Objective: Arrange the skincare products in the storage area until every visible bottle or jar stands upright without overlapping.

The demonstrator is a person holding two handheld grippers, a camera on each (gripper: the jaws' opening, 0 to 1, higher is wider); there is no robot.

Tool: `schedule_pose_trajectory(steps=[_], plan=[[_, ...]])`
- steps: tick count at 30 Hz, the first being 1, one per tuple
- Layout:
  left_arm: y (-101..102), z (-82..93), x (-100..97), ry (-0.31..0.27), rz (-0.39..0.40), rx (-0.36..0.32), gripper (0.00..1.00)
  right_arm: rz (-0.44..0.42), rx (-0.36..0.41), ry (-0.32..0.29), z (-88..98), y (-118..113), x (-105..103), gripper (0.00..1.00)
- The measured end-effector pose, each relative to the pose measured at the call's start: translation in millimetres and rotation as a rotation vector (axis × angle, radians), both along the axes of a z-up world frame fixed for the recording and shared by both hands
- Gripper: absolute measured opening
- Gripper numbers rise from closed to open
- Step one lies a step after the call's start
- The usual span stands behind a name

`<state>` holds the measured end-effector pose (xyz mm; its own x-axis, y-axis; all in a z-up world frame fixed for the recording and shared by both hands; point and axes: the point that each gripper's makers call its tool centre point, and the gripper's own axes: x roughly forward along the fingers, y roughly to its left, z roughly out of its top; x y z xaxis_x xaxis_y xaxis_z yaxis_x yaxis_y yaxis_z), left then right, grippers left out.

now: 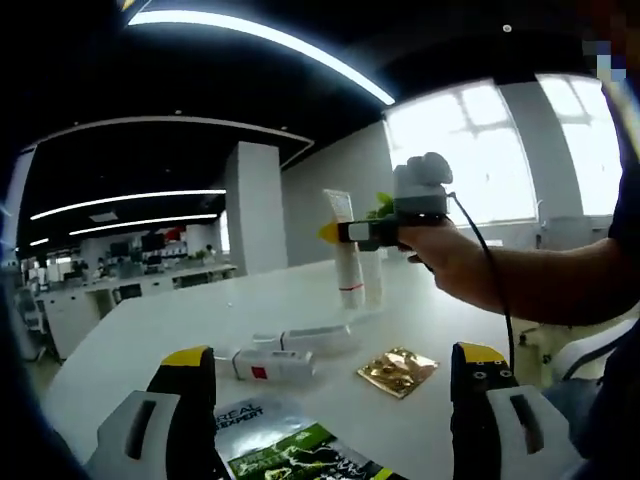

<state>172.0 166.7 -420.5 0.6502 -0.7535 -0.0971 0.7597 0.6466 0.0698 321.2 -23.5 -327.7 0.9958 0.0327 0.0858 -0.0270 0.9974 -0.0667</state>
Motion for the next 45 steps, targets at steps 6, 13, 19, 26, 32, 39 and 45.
schedule_pose_trajectory(steps=[6, 13, 19, 26, 32, 39, 45], plan=[[-2.9, -1.9, 0.4, 0.002, -0.018, -0.013, 1.00, -0.026, -0.002, 0.009, -6.9, -7.6, 5.9, 0.35], [-9.8, -3.7, -1.8, 0.018, -0.042, -0.029, 1.00, -0.040, -0.016, 0.001, -7.4, -12.5, 9.9, 0.35], [-7.8, -0.4, -2.5, -0.002, -0.034, -0.035, 0.99, -0.052, -0.023, 0.014, -13.0, -18.2, 14.2, 0.35], [-7.8, -1.7, -2.7, 0.020, -0.042, -0.052, 0.99, -0.065, -0.033, 0.023, -15.9, -22.8, 18.3, 0.35], [-9.5, -0.9, -1.6, 0.009, -0.041, -0.048, 0.99, -0.072, -0.043, 0.023, -15.5, -26.1, 21.9, 0.36], [-8.0, -4.6, -0.3, 0.019, -0.038, -0.042, 0.99, -0.082, -0.037, 0.028, -20.1, -31.2, 27.1, 0.36], [-9.5, -3.5, -0.4, 0.016, -0.042, -0.046, 0.99, -0.082, -0.020, 0.027, -21.4, -31.6, 29.9, 0.36]])
